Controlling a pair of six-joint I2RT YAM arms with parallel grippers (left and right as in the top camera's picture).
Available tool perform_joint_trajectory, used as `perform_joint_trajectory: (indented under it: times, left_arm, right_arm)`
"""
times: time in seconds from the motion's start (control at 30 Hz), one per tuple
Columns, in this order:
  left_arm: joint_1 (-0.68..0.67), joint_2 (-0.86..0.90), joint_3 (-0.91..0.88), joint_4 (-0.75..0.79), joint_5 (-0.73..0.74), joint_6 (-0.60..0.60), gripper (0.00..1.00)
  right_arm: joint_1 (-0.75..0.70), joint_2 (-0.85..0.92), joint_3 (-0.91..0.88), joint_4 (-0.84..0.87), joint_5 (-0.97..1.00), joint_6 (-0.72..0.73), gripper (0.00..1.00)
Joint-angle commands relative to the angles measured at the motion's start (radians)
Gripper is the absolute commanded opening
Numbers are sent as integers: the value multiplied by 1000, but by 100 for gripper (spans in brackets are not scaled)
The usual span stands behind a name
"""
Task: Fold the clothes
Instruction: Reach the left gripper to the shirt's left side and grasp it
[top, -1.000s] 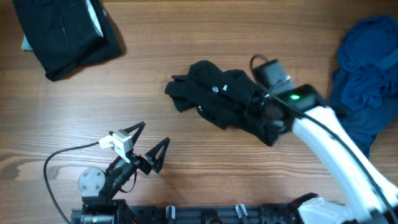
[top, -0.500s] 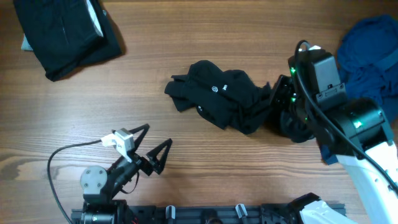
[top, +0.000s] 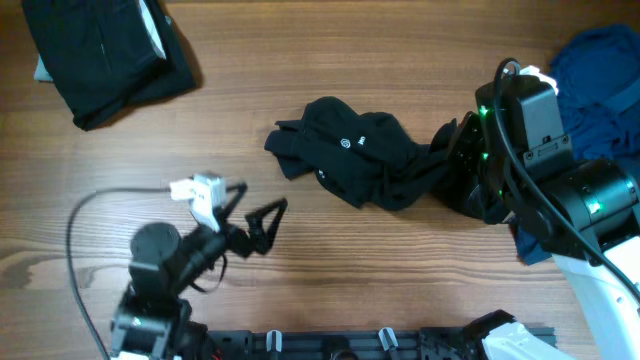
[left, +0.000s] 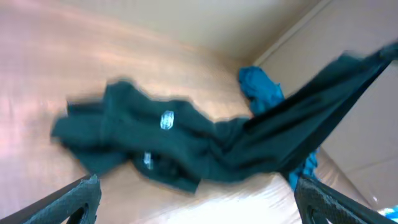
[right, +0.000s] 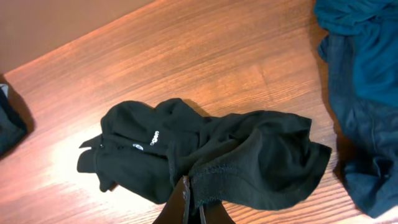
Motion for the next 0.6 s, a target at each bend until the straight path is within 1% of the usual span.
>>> perform_joint_trajectory:
  times: [0.0,0.07,0.13,0.17,0.2,0.23,0.3,0.37,0.43,0.5,0.57]
  left_arm:
    - [-8,127,198,14,-28,76,100]
    - [-8,165,222,74,-10,57,100]
    - [-8,208,224,214,44,35,100]
    - [-8,229,233,243,69,29,100]
    - [-12,251,252,235,78,26,100]
    - [-22,280,281,190,72,30,100]
    - [-59,357,370,18,-1,47,100]
    - [-108,437,454,-143,-97,97,99]
    - [-171,531,534,-282,-239,112,100]
    - [-223,623,578,-353,-336,93,100]
    - [-237,676,579,-353,-350,8,100]
  right_arm:
    - [-2,-6,25,0,29,13,4]
    - [-2,-5,25,-3,29,12,4]
    - [-2,-5,25,-2,32,12,4]
    - [-2,-5,25,-2,36,11,4]
    - [-2,-5,25,-2,37,10,4]
    - [-2,-5,25,-2,37,11,4]
    - [-2,-5,25,-2,42,11,4]
    - [-2,-5,25,4,51,13,4]
    - [-2,-3,25,16,58,14,4]
    - [-3,-3,25,23,68,15,4]
    - [-3,-4,25,23,88,16,4]
